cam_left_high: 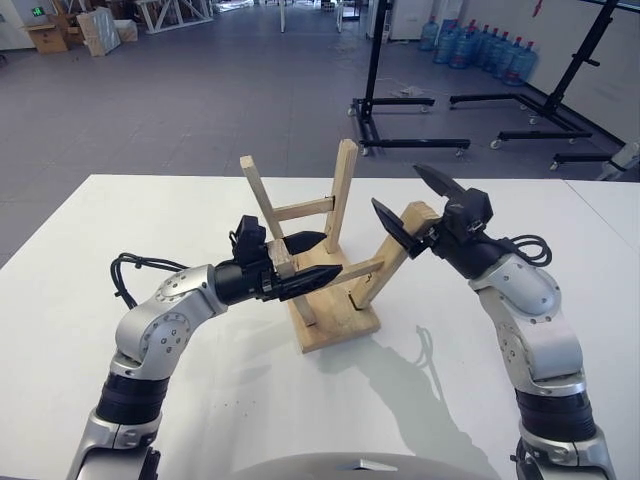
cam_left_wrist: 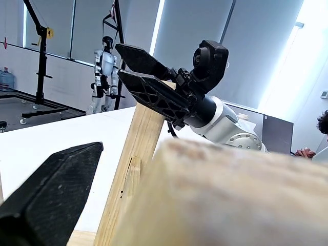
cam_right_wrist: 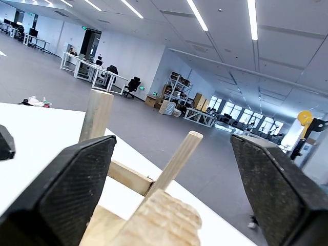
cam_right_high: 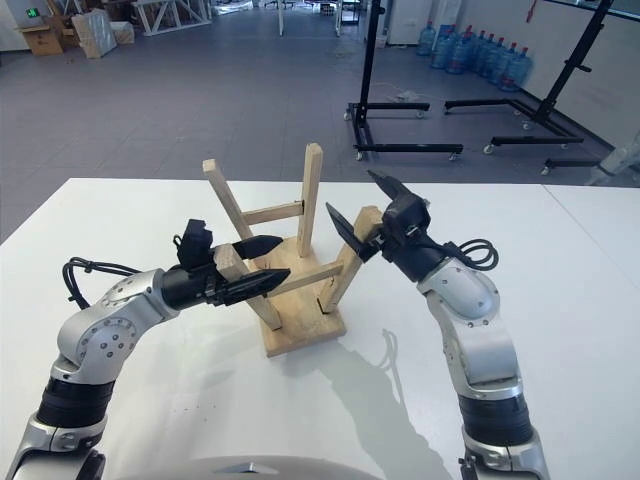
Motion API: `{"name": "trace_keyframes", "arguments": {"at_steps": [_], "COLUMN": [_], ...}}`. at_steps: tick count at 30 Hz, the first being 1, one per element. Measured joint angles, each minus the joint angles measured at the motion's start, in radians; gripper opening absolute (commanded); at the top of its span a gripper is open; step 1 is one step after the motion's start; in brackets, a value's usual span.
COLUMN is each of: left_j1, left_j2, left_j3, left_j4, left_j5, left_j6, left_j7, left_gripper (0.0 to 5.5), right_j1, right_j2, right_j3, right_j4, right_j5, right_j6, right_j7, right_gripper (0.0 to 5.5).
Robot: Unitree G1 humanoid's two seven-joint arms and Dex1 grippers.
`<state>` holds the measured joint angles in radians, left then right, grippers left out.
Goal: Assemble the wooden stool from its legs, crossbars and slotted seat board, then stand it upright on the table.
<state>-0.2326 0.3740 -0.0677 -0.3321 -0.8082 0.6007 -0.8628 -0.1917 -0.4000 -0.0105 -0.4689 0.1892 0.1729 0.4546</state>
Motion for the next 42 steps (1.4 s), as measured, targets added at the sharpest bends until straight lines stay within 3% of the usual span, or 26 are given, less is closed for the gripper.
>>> {"name": "trace_keyframes", "arguments": {"at_steps": [3,13,22,30,42], "left_j1": [-0.001,-0.007,-0.037,-0.037,-0.037], "left_j2": [-0.046,-0.052,-0.074,-0.073,-0.088], "left_j3": [-0.064,-0.071,-0.078,-0.088,-0.083], "left_j4": [0.000,0.031,0.068,0.072,0.083], "left_j5": [0.016,0.048,0.099,0.119,0.136], "left_j6": [0.004,0.000,-0.018,-0.018,-0.038], "left_j7": [0.015,0.016,0.037,0.024,0.028], "left_gripper": [4.10,4.10,4.10,4.10,4.10], "right_j1": [-0.064,-0.062,-0.066,0.025,0.048], "right_j2": [-0.006,-0.029,-0.068,-0.126,-0.104], "right_j3": [0.056,0.049,0.162,0.269,0.279], "right_j4": [-0.014,0.027,0.030,0.098,0.086], "right_j5": [-0.096,-0.151,-0.492,-0.797,-0.659], "right_j6": [-0.021,-0.045,-0.218,-0.228,-0.127], "right_j7": [-0.017,-0.016,-0.099,-0.120,-0.036], "right_gripper": [4.10,4.10,4.10,4.10,4.10]}}
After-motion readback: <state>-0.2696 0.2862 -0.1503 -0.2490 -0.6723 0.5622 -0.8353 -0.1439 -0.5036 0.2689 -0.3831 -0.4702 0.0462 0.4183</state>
